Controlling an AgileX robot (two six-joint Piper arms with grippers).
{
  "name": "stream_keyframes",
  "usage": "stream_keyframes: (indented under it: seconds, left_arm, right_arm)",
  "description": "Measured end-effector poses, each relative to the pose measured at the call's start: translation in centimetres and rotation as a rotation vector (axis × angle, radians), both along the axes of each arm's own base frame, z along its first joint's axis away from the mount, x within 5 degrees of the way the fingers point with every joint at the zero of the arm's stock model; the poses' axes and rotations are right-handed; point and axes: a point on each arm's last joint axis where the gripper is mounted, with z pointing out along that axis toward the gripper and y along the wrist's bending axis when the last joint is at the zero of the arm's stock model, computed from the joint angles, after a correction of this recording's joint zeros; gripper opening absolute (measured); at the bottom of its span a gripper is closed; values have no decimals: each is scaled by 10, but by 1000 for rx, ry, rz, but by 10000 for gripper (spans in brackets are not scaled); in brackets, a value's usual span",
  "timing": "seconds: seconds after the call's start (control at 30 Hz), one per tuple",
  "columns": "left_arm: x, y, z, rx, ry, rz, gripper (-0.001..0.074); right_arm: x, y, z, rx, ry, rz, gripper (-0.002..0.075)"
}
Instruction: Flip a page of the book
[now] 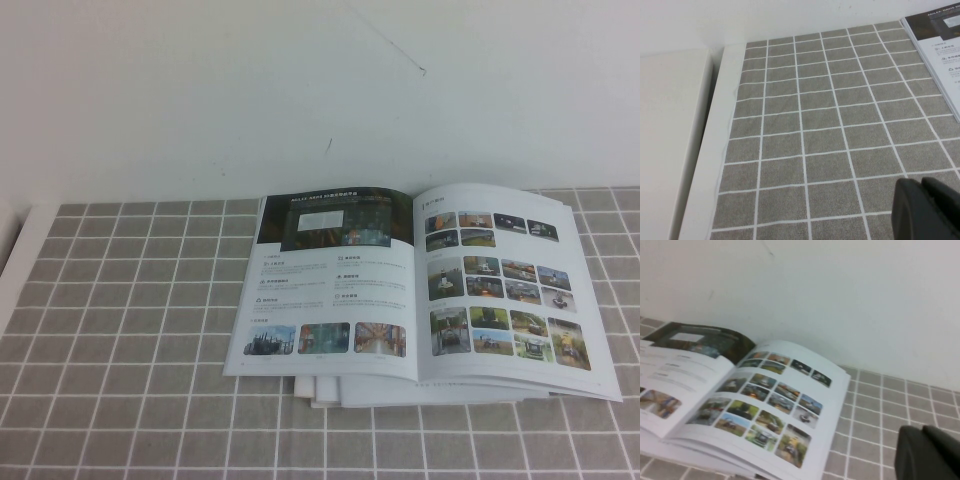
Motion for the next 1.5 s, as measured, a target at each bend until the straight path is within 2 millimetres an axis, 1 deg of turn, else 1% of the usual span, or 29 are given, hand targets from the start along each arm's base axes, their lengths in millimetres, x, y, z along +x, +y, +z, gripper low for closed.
stream_keyframes:
  seconds: [0.17,0.23,0.37,0.43,0.53,0.63,1.5]
  left_arm:
    - [0,0,0,0,0,0,-4]
    - [0,0,0,0,0,0,-4]
    - [0,0,0,0,0,0,-4]
    - [0,0,0,0,0,0,-4]
    - [0,0,0,0,0,0,-4]
    - [0,0,0,0,0,0,-4]
    - [0,0,0,0,0,0,-4]
  right_arm:
    - [5,-10,-30,23,-8,-117,-3]
    - [6,-11,-42,24,-7,-133,-3]
    - [8,-12,-73,19,40,-137,-3]
    - [8,-11,-82,22,44,-131,-3]
    - [7,-11,-86,7,66,-126,-3]
    - [4,-12,-92,-19,128,-129,-3]
    - [2,-11,-91,-16,121,-111,-3]
